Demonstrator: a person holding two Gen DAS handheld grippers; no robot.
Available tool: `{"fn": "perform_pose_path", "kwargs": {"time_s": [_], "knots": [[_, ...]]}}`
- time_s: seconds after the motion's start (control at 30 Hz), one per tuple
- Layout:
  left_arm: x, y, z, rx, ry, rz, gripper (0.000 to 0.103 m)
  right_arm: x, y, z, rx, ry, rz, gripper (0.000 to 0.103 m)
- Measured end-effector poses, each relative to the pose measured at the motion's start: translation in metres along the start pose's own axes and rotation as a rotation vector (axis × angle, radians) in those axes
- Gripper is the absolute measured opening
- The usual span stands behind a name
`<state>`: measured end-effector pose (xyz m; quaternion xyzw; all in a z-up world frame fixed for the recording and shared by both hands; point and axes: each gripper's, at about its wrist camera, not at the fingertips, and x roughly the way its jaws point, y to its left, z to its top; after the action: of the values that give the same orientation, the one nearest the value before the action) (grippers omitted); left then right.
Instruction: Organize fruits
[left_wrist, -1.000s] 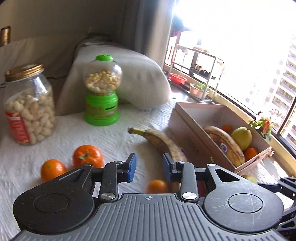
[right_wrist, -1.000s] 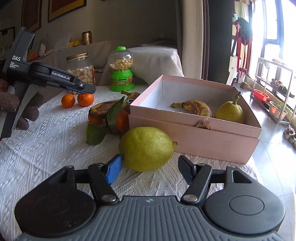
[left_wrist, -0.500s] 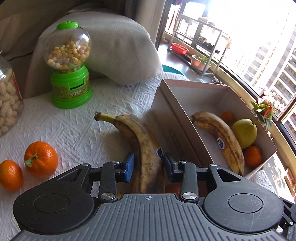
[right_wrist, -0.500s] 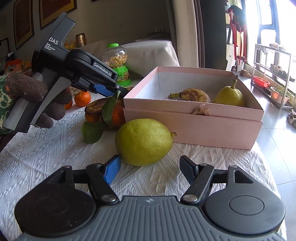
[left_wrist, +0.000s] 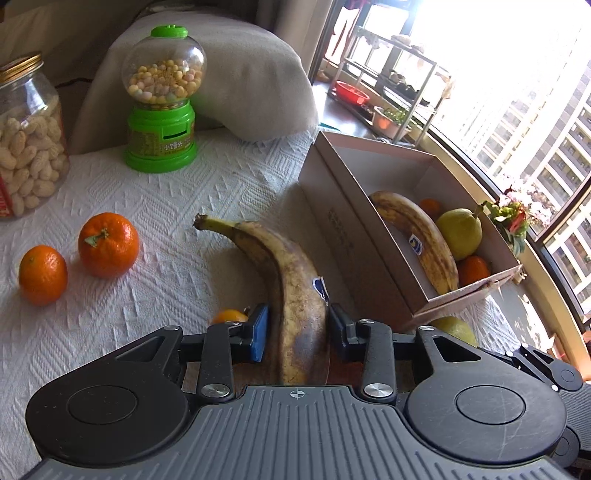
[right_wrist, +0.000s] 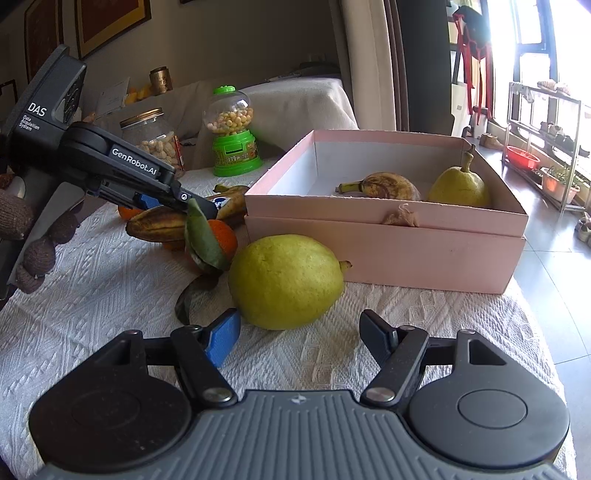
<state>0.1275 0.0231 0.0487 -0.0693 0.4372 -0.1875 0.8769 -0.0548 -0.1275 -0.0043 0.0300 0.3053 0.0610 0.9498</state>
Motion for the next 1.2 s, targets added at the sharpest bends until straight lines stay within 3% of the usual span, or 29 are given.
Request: {"fn": "perform_pose_path", "kwargs": {"time_s": [0.23, 0.4, 0.5, 0.6, 0.63, 0.77, 0.93, 1.2], "knots": [[-0.025, -0.005, -0.021, 0.058, -0.012, 0.044, 0.039, -0.014, 0.0, 0.005, 0.005, -0.083, 0.023, 0.072], [-0.043, -0.011, -0.026, 0.107, -0.072, 0.053, 0.039, -0.022, -0.016, 0.018, 0.136, -0.157, -0.01, 0.072], [-0.056, -0.021, -0.032, 0.145, -0.117, 0.048, 0.04, -0.013, -0.031, 0.022, 0.226, -0.134, -0.008, 0.07], [-0.06, -0.032, -0.043, 0.185, -0.127, 0.027, 0.04, -0.004, -0.038, 0.023, 0.297, -0.097, 0.11, 0.048], [-0.059, -0.035, -0.048, 0.194, -0.119, 0.021, 0.04, -0.003, -0.033, 0.025, 0.284, -0.082, 0.139, 0.043], [-0.05, -0.044, -0.069, 0.25, -0.062, 0.017, 0.04, -0.011, -0.003, 0.027, 0.141, -0.107, 0.132, 0.043], [-0.048, -0.047, -0.085, 0.292, -0.032, 0.007, 0.04, -0.024, 0.017, 0.03, 0.068, -0.098, 0.244, 0.042], [-0.056, -0.056, -0.092, 0.335, -0.057, -0.001, 0.04, -0.028, 0.032, 0.03, 0.013, -0.083, 0.301, 0.043]]}}
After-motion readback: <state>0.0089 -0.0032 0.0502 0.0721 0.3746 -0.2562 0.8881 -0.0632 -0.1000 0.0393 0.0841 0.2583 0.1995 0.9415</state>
